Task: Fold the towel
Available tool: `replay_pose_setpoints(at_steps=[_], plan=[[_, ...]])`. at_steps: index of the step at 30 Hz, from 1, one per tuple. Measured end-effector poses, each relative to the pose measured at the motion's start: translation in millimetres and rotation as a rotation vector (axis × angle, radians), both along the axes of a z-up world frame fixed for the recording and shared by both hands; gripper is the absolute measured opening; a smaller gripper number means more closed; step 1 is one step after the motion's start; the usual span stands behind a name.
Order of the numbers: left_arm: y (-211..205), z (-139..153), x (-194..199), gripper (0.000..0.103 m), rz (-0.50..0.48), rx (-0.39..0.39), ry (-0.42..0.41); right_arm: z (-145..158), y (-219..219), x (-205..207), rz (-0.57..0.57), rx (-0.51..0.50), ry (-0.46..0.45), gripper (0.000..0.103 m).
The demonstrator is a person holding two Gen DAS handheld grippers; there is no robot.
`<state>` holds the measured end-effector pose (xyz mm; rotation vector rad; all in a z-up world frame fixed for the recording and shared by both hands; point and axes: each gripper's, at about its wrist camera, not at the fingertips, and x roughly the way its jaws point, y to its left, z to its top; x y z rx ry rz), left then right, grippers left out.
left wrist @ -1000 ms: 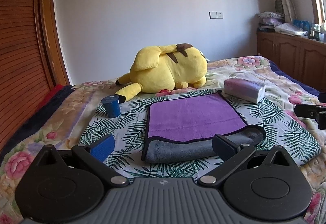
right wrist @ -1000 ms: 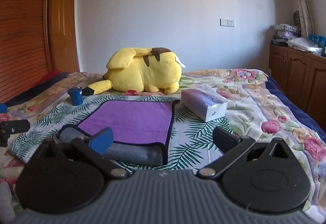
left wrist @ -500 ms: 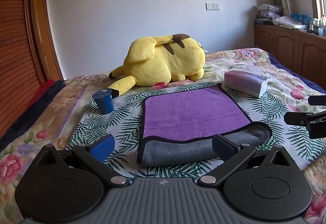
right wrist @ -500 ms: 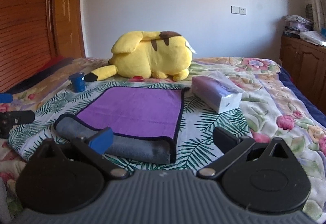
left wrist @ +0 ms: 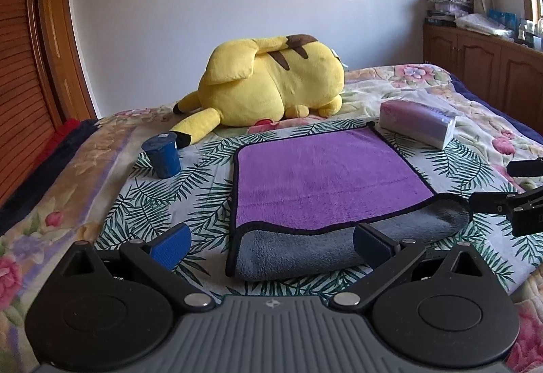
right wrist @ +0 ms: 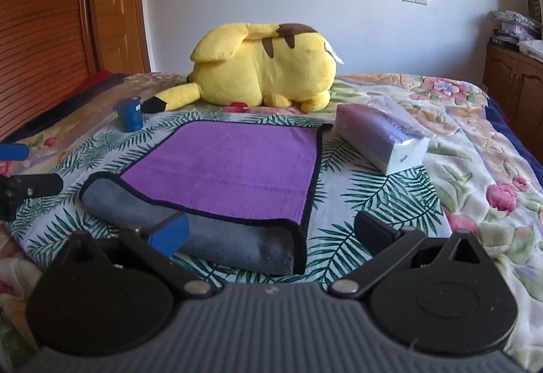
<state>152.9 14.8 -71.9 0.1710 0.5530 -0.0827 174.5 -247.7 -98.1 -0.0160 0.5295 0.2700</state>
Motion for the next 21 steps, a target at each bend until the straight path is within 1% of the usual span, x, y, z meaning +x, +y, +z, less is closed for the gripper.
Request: replay_pose_setpoints(at_steps=[11, 21], plan=[[6, -14, 26, 0.101, 0.001, -0.021, 0.041, -14, 2, 23, 0.019, -0.007, 0.045, 0.103], [15, -25, 49, 0.096, -0.004, -0.046, 0.077, -25, 4, 40, 0.024, -0.033, 0.082, 0.103]])
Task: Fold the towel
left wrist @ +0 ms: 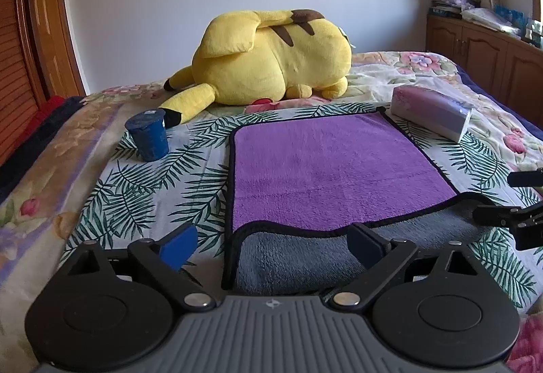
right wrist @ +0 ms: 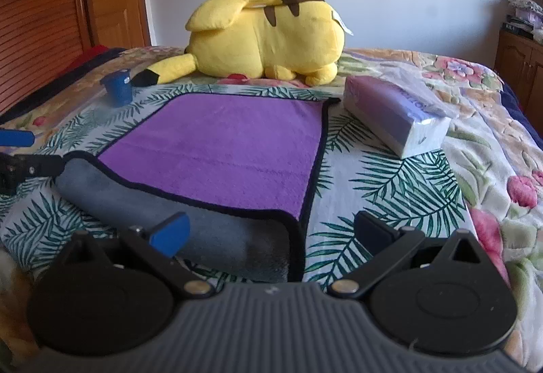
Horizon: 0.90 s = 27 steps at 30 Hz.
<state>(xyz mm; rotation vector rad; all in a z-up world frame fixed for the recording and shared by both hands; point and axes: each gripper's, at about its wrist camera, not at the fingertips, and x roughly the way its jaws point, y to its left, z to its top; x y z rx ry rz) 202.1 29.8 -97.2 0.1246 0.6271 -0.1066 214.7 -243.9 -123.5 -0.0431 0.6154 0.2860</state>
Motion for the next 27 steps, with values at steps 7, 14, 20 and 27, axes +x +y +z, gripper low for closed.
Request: replay_pose_setpoints(at_steps=[7, 14, 20, 27], plan=[[3, -7, 12, 0.093, -0.003, -0.021, 0.035, -8, -3, 11, -0.007, -0.002, 0.023, 0.090], [6, -14, 23, 0.085, -0.020, -0.033, 0.064, -15, -4, 17, 0.001, 0.012, 0.052, 0.084], [10, -21, 29, 0.077, -0.024, -0.061, 0.102, -20, -8, 24, -0.010, 0.033, 0.084, 0.075], [16, -27, 32, 0.066, -0.022, -0.076, 0.132, -26, -10, 27, 0.004, 0.039, 0.116, 0.057]])
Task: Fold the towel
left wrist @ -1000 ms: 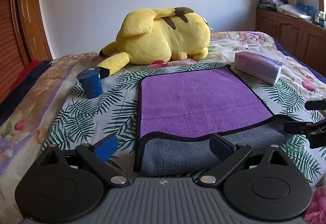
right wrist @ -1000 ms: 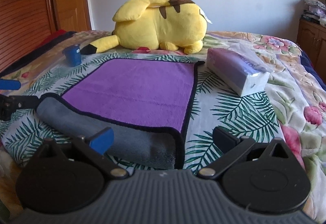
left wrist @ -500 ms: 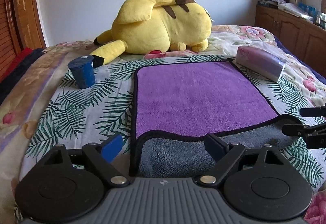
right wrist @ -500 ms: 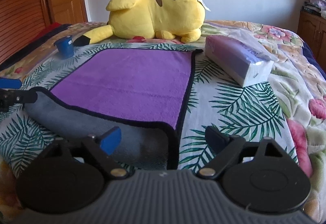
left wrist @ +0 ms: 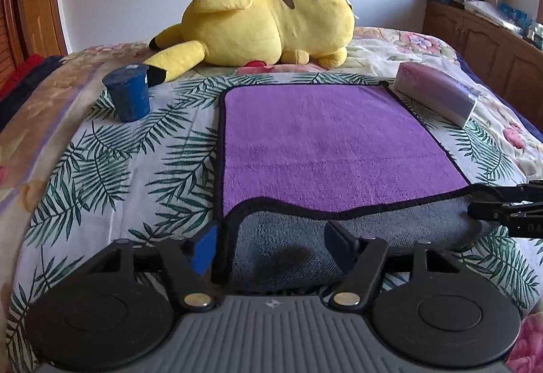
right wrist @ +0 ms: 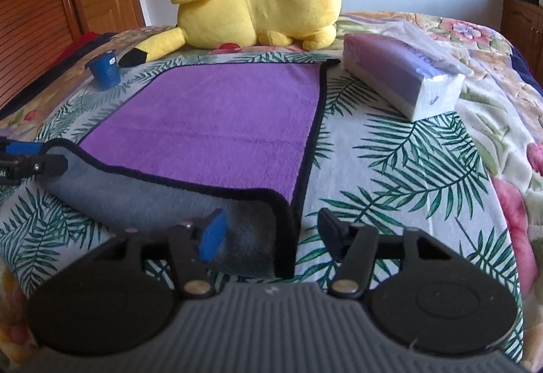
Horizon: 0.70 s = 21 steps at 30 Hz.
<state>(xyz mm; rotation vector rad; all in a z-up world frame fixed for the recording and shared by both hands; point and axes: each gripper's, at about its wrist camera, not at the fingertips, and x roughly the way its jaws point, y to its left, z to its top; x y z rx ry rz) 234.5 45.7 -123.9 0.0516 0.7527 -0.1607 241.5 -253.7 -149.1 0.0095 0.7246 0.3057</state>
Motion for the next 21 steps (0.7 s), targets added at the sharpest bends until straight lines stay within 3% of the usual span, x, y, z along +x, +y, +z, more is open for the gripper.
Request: replay_pose_setpoints(at_steps=[8, 10, 15, 18, 21], plan=[[6.5, -2.7, -0.5, 0.053, 0.017, -0.054, 0.033, 0.6, 0.7, -0.3, 0.026, 0.011, 0.016, 0.041], [6.0, -3.0, -1.4, 0.048, 0.017, -0.052, 0.032, 1.7, 0.2, 0.0, 0.031, 0.013, 0.016, 0.031], [5.8, -4.2, -2.6, 0.026, 0.019, -0.037, 0.034, 3.0, -0.3, 0.8, 0.039, 0.009, 0.022, 0.022], [6.1, -4.4, -2.3, 0.018, 0.018, -0.030, 0.036, 3.6, 0.0, 1.0, 0.044, 0.003, 0.022, 0.019], [6.7, -5.3, -2.7, 0.015, 0.018, -0.021, 0.038, 4.7, -0.2, 0.6, 0.051, -0.003, 0.021, 0.009]])
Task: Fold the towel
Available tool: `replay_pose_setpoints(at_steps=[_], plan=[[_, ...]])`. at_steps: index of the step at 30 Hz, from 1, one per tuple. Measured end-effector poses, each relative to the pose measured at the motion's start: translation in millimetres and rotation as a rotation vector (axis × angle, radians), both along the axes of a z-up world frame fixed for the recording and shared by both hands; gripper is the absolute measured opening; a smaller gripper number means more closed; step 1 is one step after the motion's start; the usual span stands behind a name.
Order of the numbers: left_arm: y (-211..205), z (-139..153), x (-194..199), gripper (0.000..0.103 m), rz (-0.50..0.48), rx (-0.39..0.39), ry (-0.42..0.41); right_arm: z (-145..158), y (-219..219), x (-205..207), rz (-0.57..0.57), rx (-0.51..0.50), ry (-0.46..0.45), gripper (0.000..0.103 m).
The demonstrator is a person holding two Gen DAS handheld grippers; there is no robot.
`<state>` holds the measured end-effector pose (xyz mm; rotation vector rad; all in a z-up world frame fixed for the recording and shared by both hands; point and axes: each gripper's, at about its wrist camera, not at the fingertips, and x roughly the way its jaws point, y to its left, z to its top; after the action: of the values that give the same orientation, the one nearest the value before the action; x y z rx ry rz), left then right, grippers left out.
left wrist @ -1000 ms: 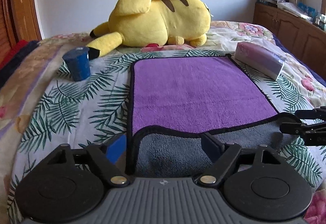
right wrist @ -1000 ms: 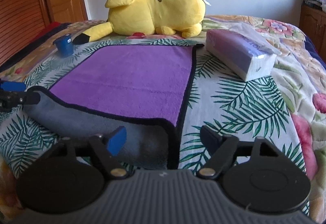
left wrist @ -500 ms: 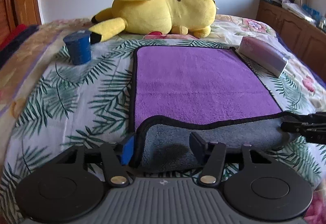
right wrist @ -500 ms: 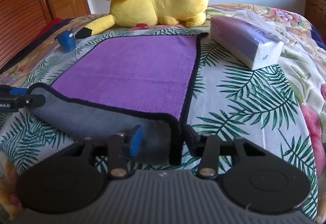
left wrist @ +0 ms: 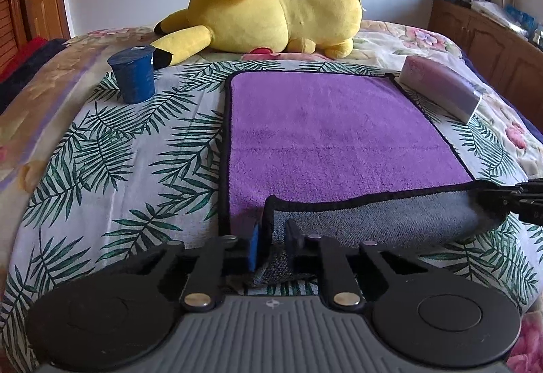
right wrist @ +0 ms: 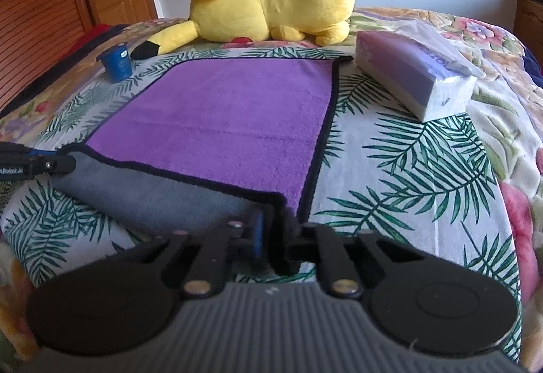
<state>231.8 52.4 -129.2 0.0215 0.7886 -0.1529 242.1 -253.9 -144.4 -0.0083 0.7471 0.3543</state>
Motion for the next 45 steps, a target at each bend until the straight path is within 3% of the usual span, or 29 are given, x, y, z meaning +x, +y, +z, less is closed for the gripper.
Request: replay_pose_setpoints(at_steps=[6, 28, 45], plan=[[0, 0, -1, 0.007, -0.011, -0.001, -0.004, 3, 2, -2, 0.012, -0.008, -0.012, 0.006], [-6, 32, -13, 0.005, -0.053, -0.006, -0.119, 26, -5, -8, 0.011, 0.076, -0.144, 0.005], [-9, 49, -13, 0.004, -0.063, 0.004, -0.192, 30, -7, -6, 0.016, 0.097, -0.176, 0.005]])
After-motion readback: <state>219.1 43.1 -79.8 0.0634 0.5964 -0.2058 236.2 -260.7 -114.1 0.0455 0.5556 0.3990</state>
